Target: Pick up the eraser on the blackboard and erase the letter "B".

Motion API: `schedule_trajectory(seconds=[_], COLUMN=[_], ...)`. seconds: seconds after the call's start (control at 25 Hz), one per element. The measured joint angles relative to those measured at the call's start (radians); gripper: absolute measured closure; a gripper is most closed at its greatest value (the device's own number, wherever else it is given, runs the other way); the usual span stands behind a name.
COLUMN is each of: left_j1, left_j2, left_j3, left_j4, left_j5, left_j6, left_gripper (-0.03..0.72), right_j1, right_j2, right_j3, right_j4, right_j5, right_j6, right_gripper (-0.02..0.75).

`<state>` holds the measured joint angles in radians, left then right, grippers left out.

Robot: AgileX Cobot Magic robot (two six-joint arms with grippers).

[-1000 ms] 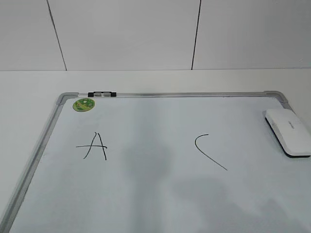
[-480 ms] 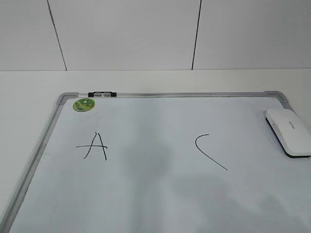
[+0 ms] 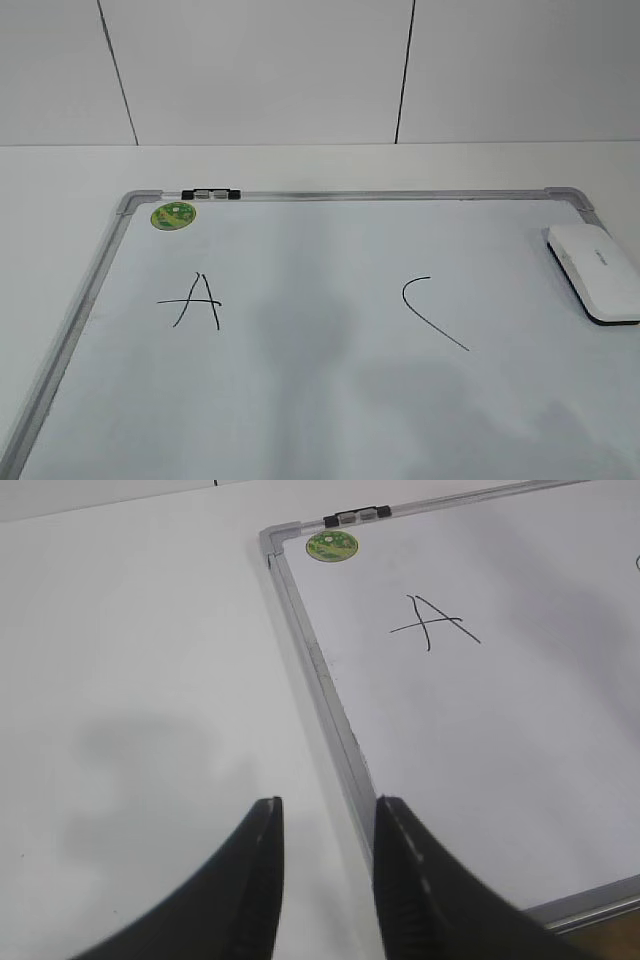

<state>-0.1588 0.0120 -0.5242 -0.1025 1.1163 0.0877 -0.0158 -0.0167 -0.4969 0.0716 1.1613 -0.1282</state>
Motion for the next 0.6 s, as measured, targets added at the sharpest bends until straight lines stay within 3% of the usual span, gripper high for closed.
schedule_trajectory(seconds=[0.6], left_j1=[0.072], left_j2=[0.0], left_j3=[0.0], left_j4=[0.0], left_j5=[-0.002], left_j6=[0.0], left_gripper=[0.453], right_j1=[0.0], right_j2=[0.0], right_j3=[0.0], right_j4=[0.0], right_j5=[-0.002], right_j6=[0.0], right_gripper=[0.187])
